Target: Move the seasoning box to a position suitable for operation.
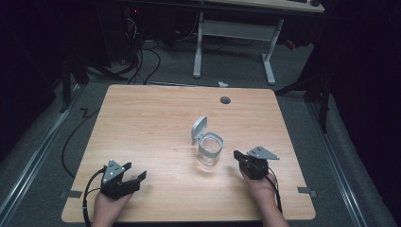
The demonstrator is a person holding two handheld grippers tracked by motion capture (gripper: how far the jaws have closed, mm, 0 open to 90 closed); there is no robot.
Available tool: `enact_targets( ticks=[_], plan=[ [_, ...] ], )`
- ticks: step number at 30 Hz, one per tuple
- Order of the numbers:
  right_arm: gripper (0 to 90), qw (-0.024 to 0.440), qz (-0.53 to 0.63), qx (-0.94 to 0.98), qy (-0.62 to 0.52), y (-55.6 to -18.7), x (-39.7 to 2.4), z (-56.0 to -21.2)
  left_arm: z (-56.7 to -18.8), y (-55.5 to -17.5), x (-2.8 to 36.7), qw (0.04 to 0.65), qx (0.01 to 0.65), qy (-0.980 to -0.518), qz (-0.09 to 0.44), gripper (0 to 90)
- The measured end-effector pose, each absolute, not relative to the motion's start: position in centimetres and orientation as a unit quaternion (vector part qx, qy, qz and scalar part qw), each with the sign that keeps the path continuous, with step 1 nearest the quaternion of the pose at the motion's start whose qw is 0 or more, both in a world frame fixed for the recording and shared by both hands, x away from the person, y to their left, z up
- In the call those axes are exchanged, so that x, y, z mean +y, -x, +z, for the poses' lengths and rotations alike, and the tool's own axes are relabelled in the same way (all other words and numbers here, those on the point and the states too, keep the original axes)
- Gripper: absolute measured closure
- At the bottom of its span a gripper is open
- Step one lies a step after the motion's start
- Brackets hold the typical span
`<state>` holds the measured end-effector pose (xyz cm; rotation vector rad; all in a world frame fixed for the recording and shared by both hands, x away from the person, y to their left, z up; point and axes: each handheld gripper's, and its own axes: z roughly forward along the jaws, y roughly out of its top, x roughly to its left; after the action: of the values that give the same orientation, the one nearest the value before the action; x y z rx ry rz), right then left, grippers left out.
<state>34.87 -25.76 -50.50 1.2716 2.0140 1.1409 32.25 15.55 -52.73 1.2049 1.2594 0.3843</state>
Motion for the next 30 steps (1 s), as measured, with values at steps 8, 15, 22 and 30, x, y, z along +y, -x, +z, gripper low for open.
enact_targets(
  ticks=[8, 15, 22, 30],
  plan=[
    [90.0, 0.274, 0.4, 0.749, -0.452, -37.2, -24.3, -50.3, -53.0, -32.3, 15.4, 0.622, 0.552, -0.53, 0.165, 31.2],
    [90.0, 0.258, 0.405, 0.752, -0.452, -39.0, -23.6, -51.3, -53.0, -32.3, 15.4, 0.622, 0.55, -0.532, 0.167, 32.1],
    [90.0, 0.254, 0.412, 0.757, -0.439, -39.3, -22.8, -51.2, -53.0, -32.3, 15.4, 0.622, 0.55, -0.532, 0.166, 32.1],
    [90.0, 0.256, 0.415, 0.764, -0.423, -38.4, -21.9, -50.6, -52.9, -32.3, 15.3, 0.624, 0.55, -0.531, 0.164, 32.4]
  ],
)
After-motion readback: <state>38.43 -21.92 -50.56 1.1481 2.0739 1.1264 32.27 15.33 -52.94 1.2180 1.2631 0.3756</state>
